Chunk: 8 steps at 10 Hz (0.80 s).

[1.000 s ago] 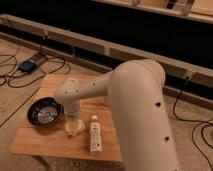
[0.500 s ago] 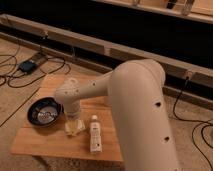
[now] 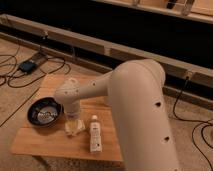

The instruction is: Pick up the ceramic bowl

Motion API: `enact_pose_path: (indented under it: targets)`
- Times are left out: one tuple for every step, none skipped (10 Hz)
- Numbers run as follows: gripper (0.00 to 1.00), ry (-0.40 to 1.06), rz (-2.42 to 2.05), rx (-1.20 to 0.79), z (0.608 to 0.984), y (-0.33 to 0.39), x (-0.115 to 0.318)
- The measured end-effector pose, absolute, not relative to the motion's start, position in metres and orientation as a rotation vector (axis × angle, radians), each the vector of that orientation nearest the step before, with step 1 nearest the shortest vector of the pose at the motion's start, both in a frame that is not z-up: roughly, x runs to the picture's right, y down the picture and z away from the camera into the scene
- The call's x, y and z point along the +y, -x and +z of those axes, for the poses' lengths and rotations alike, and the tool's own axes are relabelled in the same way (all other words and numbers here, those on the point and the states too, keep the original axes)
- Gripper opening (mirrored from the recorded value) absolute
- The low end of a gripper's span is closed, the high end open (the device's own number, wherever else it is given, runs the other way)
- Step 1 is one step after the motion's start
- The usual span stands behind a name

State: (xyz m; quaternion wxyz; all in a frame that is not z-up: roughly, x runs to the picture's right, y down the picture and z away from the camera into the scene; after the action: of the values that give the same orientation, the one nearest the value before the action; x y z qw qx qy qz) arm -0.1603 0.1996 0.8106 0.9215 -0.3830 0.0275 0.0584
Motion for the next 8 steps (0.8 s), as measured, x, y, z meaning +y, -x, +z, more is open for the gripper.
enact_pose_path:
  targets:
    - [0.8,0.787,0.122,0.056,0.811,0.161,0.199]
    - [0.8,0.787,0.131,0.061,0.814,0.165,0.196]
    - [0.8,0.784,0.14,0.068,0.818,0.172,0.192]
    - [0.8,0.776,0.151,0.089,0.822,0.18,0.186]
    - [0.8,0.77,0.163,0.108,0.825,0.184,0.181]
    - [0.8,0.76,0.185,0.134,0.83,0.188,0.174]
    - [0.8,0.761,0.201,0.147,0.832,0.191,0.171]
    - [0.8,0.77,0.232,0.162,0.834,0.201,0.164]
